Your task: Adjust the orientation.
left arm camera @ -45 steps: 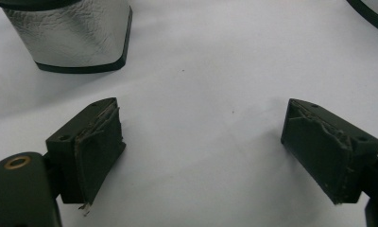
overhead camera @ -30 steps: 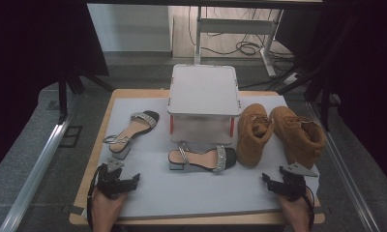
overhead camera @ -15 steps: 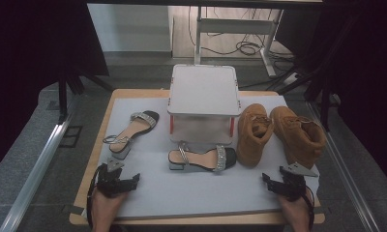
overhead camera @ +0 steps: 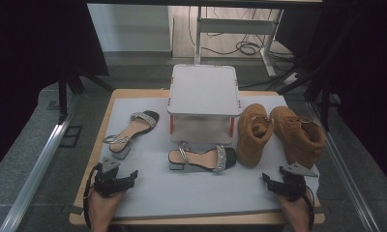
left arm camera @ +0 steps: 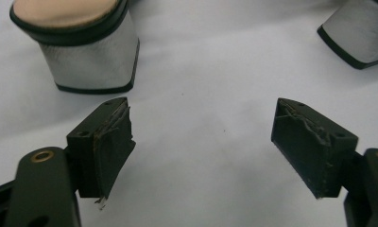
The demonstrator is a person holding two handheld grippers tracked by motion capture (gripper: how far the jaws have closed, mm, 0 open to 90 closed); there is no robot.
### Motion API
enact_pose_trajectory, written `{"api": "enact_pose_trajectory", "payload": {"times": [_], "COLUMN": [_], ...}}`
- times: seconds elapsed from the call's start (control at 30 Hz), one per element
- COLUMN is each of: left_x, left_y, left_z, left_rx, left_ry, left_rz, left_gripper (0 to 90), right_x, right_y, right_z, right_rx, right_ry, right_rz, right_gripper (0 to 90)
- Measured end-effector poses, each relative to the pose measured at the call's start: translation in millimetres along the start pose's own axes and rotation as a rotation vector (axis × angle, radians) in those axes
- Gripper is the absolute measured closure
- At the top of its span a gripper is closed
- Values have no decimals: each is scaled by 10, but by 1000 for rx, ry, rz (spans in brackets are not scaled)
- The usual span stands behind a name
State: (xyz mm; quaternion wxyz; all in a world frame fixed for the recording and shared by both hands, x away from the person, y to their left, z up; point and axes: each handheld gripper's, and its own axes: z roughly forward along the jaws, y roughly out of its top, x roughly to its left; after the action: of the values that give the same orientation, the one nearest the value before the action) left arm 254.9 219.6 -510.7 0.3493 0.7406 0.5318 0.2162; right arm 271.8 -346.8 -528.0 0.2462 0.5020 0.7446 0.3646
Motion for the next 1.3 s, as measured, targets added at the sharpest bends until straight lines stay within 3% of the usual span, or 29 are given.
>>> {"api": "enact_pose_trajectory", "payload": {"times": [0.13,0.33,0.47,0.63,0.67,0.9,0.97,1.07,1.3], "left_x": [-16,-74,-109,-191,-228,-284,-290,-326,-356], "left_y": [35,118,166,244,274,321,334,373,446], "left_z": [-6,15,64,163,209,305,329,379,470], "left_rx": [-16,-38,-36,-18,-12,-1,0,10,16], "left_ry": [-19,-66,-91,-122,-137,-172,-189,-188,-186], "left_rz": [1,-2,-12,34,50,74,73,97,111], "left_gripper": [254,434,508,635,701,889,897,898,898], "right_x": [0,0,0,0,0,0,0,1,1], "right_y": [0,-1,-1,-1,-1,-1,-1,-3,-5], "right_z": [0,0,0,0,0,0,0,-1,-2], "right_rx": [0,-1,0,0,0,-1,-1,-2,-3], "right_ry": [0,-1,-1,0,-1,-1,-1,-1,-1], "right_rz": [0,-1,-1,0,0,-1,-1,0,0], "right_gripper": [224,224,224,224,224,224,224,224,225]}}
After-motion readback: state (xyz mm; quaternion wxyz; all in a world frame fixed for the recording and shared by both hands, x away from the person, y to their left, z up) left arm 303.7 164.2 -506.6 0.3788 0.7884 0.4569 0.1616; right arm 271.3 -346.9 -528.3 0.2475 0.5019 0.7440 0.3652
